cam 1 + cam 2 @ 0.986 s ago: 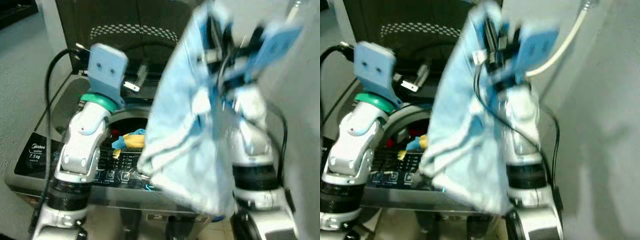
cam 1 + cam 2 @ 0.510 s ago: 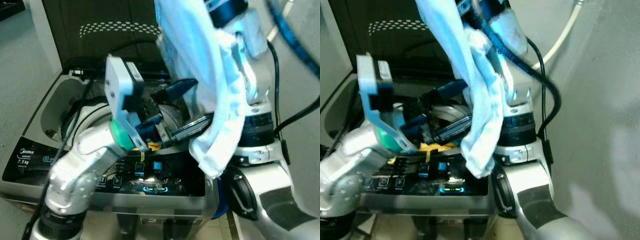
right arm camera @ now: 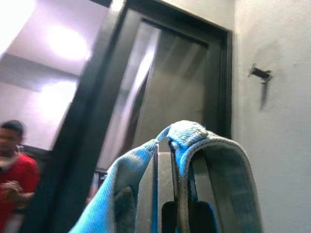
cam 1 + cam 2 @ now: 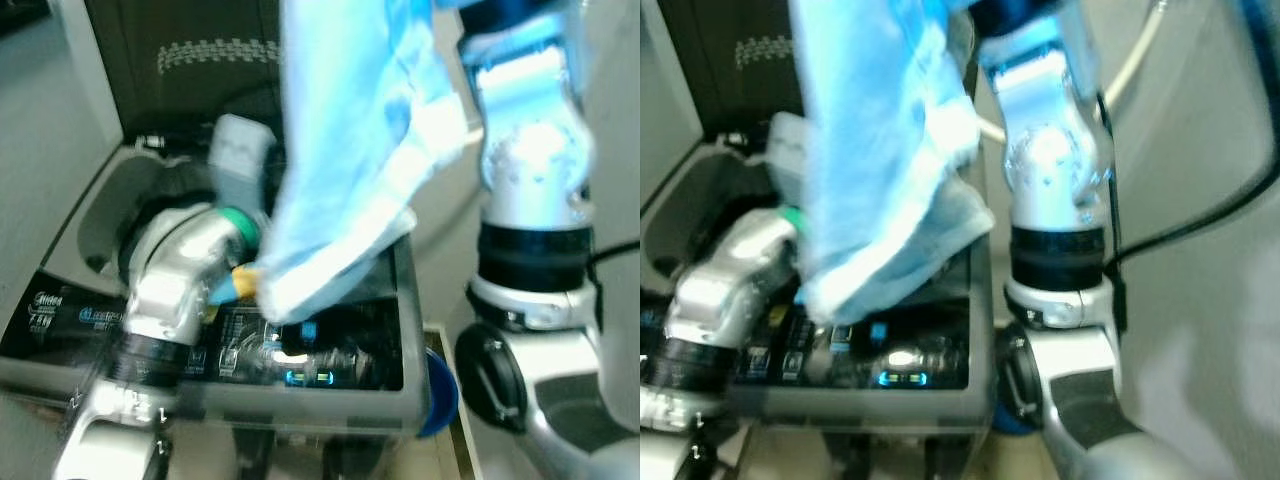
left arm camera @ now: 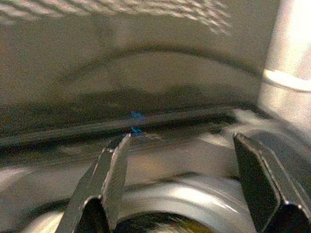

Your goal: Clothes washing

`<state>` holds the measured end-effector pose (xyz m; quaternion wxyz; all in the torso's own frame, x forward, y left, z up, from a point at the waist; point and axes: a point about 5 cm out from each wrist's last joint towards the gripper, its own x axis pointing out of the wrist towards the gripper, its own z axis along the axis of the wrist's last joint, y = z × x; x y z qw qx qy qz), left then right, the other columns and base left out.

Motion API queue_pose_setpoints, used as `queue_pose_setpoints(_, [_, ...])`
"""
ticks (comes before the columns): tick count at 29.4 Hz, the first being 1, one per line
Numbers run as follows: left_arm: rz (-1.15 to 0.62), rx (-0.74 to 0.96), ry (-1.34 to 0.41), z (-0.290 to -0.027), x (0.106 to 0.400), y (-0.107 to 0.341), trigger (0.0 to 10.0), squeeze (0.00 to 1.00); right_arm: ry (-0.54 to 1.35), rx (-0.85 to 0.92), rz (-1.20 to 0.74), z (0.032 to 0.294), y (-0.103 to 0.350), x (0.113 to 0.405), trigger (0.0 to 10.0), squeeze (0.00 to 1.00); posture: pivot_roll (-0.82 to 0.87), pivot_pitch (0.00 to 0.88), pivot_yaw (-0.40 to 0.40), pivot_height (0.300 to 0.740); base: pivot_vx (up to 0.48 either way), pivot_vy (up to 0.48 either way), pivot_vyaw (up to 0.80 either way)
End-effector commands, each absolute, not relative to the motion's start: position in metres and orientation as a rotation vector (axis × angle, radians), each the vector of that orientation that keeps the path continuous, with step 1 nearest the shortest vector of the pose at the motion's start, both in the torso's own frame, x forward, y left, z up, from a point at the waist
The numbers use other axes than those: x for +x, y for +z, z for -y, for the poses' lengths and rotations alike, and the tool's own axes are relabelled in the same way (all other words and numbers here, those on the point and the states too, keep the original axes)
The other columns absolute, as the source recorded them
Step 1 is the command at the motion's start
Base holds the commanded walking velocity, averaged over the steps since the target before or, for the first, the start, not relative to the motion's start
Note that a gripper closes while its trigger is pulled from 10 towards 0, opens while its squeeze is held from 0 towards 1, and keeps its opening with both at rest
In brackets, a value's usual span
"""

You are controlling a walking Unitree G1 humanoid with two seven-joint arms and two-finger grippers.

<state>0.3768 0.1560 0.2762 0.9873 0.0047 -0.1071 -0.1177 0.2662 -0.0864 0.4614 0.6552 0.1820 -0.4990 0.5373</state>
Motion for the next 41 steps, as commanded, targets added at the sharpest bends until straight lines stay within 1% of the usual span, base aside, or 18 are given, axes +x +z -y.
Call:
queue_pose_setpoints(1, [0.254, 0.04, -0.113, -0.176, 0.383, 0.283, 10.0, 0.0, 1.293, 0.417, 1.156, 0.093, 0.461, 0.257, 10.0, 0.0, 0.07, 0.003, 0.034, 0.74, 0.0, 0.0, 0.0])
queue_pose_setpoints(3, [0.254, 0.04, -0.113, -0.176, 0.383, 0.283, 10.0, 0.0, 1.293, 0.417, 1.156, 0.093, 0.461, 0.257, 10.0, 0.0, 0.07, 0.003, 0.034, 0.74, 0.0, 0.0, 0.0])
queue_pose_setpoints(5, [0.318, 0.07, -0.008, -0.194, 0.384, 0.298, 10.0, 0.0, 1.274, 0.413, 1.105, 0.096, 0.451, 0.266, 10.0, 0.0, 0.07, 0.001, 0.036, 0.74, 0.0, 0.0, 0.0])
queue_pose_setpoints(6, [0.382, 0.09, 0.112, -0.214, 0.381, 0.313, 10.0, 0.0, 1.195, 0.366, 1.016, 0.096, 0.431, 0.287, 10.0, 0.0, 0.07, 0.002, 0.036, 0.74, 0.0, 0.0, 0.0])
queue_pose_setpoints(8, [0.382, 0.09, 0.112, -0.214, 0.381, 0.313, 10.0, 0.0, 1.195, 0.366, 1.016, 0.096, 0.431, 0.287, 10.0, 0.0, 0.07, 0.002, 0.036, 0.74, 0.0, 0.0, 0.0])
queue_pose_setpoints(9, [0.443, 0.091, 0.199, -0.227, 0.373, 0.323, 10.0, 0.0, 1.074, 0.265, 0.901, 0.086, 0.405, 0.31, 10.0, 0.0, 0.07, 0.008, 0.031, 0.74, 0.0, 0.0, 0.0])
queue_pose_setpoints(13, [0.544, 0.094, 0.234, -0.229, 0.36, 0.332, 10.0, 0.0, 0.981, 0.092, 0.772, 0.059, 0.369, 0.331, 10.0, 0.0, 0.08, 0.01, 0.027, 0.74, 0.0, 0.0, 0.0])
queue_pose_setpoints(14, [0.606, 0.106, 0.165, -0.214, 0.351, 0.336, 10.0, 0.0, 0.991, 0.071, 0.751, 0.043, 0.366, 0.333, 10.0, 0.0, 0.09, 0.016, 0.016, 0.74, 0.0, 0.0, 0.0])
queue_pose_setpoints(17, [0.659, 0.127, 0.083, -0.195, 0.341, 0.339, 10.0, 0.0, 1.005, 0.068, 0.75, 0.03, 0.368, 0.333, 10.0, 0.0, 0.1, 0.02, 0.005, 0.74, 0.0, 0.0, 0.0])
queue_pose_setpoints(19, [0.757, 0.216, -0.077, -0.156, 0.316, 0.338, 10.0, 0.0, 1.001, 0.054, 0.766, 0.013, 0.378, 0.336, 10.0, 0.0, 0.12, 0.031, -0.018, 0.74, 0.0, 0.0, 0.0])
queue_pose_setpoints(24, [0.781, 0.25, -0.249, -0.131, 0.299, 0.333, 10.0, 0.0, 0.967, 0.031, 0.783, 0.009, 0.385, 0.341, 10.0, 0.0, 0.13, 0.035, -0.03, 0.74, 0.0, 0.0, 0.0])
queue_pose_setpoints(25, [0.738, 0.222, -0.432, -0.116, 0.287, 0.327, 10.0, 0.0, 0.945, 0.027, 0.796, 0.006, 0.391, 0.344, 10.0, 0.0, 0.14, 0.038, -0.038, 0.74, 0.0, 0.0, 0.0])
queue_pose_setpoints(26, [0.738, 0.222, -0.432, -0.116, 0.287, 0.327, 10.0, 0.0, 0.945, 0.027, 0.796, 0.006, 0.391, 0.344, 10.0, 0.0, 0.14, 0.038, -0.038, 0.74, 0.0, 0.0, 0.0])
queue_pose_setpoints(27, [0.682, 0.183, -0.605, -0.105, 0.276, 0.32, 10.0, 0.0, 0.929, 0.03, 0.82, 0.004, 0.398, 0.345, 10.0, 0.0, 0.14, 0.039, -0.041, 0.74, 0.0, 0.0, 0.0])
queue_pose_setpoints(29, [0.682, 0.183, -0.605, -0.105, 0.276, 0.32, 10.0, 0.0, 0.929, 0.03, 0.82, 0.004, 0.398, 0.345, 10.0, 0.0, 0.14, 0.039, -0.041, 0.74, 0.0, 0.0, 0.0])
queue_pose_setpoints(31, [0.553, 0.124, -0.861, -0.093, 0.259, 0.299, 10.0, 0.0, 0.906, 0.048, 0.889, -0.002, 0.419, 0.341, 10.0, 0.0, 0.14, 0.039, -0.037, 0.74, 0.0, 0.0, 0.0])
queue_pose_setpoints(37, [0.491, 0.102, -0.987, -0.085, 0.248, 0.286, 10.0, 0.0, 0.861, 0.043, 0.927, -0.002, 0.429, 0.34, 10.0, 0.0, 0.13, 0.038, -0.028, 0.74, 0.0, 0.0, 0.0])
queue_pose_setpoints(41, [0.481, 0.052, -1.114, -0.08, 0.233, 0.287, 10.0, 0.0, 0.703, -0.073, 0.846, 0.01, 0.411, 0.363, 10.0, 0.0, 0.11, 0.034, -0.015, 0.74, 0.0, 0.0, 0.0])
